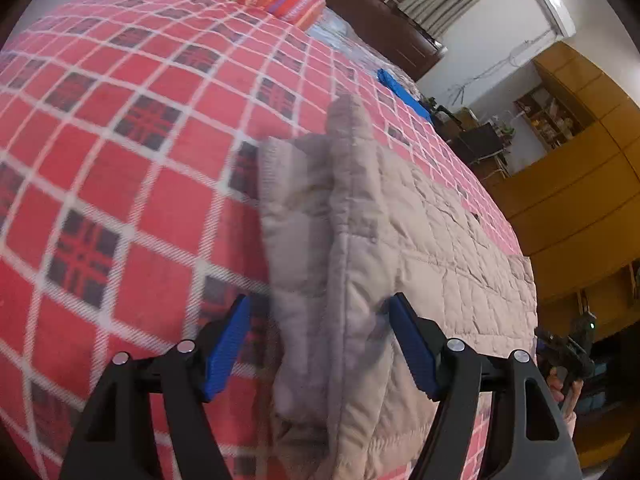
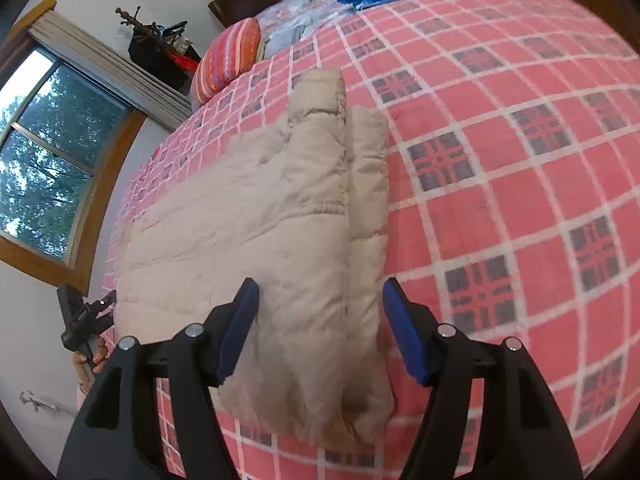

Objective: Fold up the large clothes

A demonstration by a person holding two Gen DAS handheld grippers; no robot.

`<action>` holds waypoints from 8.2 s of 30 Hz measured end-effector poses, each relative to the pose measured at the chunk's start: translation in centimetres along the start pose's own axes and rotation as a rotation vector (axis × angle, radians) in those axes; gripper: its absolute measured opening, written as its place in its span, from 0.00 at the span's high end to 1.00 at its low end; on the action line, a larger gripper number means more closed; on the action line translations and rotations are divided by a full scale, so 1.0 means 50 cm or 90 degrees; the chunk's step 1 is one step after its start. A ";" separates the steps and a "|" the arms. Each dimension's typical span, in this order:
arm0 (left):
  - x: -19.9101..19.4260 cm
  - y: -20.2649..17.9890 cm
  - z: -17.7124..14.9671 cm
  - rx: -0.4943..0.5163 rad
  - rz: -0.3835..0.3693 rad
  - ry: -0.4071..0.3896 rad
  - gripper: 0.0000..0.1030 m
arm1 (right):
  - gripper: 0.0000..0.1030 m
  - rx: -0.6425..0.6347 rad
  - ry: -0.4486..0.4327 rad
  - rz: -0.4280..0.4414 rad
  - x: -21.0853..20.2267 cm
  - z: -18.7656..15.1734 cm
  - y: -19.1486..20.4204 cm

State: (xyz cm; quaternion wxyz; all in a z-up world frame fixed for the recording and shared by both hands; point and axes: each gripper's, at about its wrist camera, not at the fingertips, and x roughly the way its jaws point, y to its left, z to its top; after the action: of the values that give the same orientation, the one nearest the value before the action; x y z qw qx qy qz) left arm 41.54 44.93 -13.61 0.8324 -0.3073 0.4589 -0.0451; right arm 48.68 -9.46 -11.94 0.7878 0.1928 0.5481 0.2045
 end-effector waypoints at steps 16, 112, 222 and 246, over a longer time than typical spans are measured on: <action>0.045 -0.053 -0.001 -0.004 -0.061 0.008 0.78 | 0.74 -0.005 0.011 0.050 0.050 -0.012 0.013; -0.217 -0.043 -0.377 0.097 0.082 -0.095 0.84 | 0.90 -0.072 -0.067 -0.022 -0.169 -0.330 0.024; -0.234 -0.181 -0.488 0.185 -0.003 0.013 0.39 | 0.84 -0.292 0.085 -0.044 -0.110 -0.521 0.513; -0.167 -0.463 -0.340 0.273 -0.125 0.129 0.28 | 0.84 -0.329 0.051 -0.072 -0.127 -0.552 0.513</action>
State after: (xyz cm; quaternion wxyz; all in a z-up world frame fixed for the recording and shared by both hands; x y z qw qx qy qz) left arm 28.05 21.25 -1.30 0.8201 -0.1608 0.4877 -0.2525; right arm 17.81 10.94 -2.39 0.7988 -0.0536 0.5183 0.3007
